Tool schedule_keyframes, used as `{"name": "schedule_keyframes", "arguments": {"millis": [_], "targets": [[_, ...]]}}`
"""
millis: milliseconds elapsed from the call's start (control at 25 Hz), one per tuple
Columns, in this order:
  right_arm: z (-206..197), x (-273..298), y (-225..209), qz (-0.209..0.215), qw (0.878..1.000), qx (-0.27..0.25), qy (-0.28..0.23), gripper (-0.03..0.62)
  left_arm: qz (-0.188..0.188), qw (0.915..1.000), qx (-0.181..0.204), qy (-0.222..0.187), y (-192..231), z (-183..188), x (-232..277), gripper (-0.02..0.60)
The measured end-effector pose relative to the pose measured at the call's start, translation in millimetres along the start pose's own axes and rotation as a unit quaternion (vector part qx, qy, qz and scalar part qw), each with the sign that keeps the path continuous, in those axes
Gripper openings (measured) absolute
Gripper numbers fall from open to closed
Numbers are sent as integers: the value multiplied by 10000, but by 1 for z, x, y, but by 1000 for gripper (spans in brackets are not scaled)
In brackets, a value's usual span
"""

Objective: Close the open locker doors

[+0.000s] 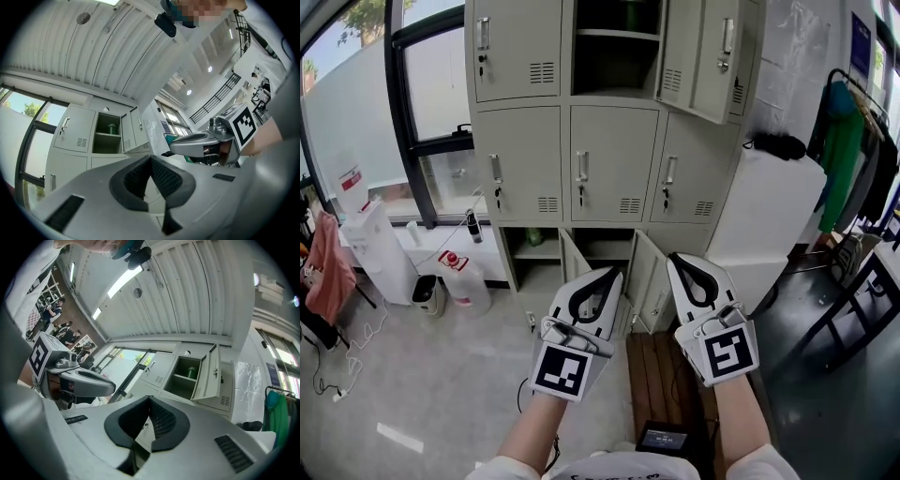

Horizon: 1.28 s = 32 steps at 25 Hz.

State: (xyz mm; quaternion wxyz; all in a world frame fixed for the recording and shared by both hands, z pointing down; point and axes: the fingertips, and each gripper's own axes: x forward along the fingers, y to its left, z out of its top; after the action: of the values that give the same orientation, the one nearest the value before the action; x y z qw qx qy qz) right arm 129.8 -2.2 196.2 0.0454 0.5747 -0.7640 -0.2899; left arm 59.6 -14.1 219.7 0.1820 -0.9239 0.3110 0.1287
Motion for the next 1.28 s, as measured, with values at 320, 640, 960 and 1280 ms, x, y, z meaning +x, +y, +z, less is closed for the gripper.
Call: {"name": "schedule_keyframes", "arguments": {"millis": [320,640,960,1280], "targets": [[14,38,-57,-211,9982,-305,-478,23,17,9995,174,-264,32,24,59,20],[22,78,-115,-299,9953,-379,-838,24,84,9980,331,-526,54,43,131,20],[28,121,-173,-324,9920,-531,-1101,23,237,9948,603,-780,68,72,205,20],[35,141,-220,-398,9882,-767,-1267,24,311,9909,707,-1106,78,91,253,20]]}}
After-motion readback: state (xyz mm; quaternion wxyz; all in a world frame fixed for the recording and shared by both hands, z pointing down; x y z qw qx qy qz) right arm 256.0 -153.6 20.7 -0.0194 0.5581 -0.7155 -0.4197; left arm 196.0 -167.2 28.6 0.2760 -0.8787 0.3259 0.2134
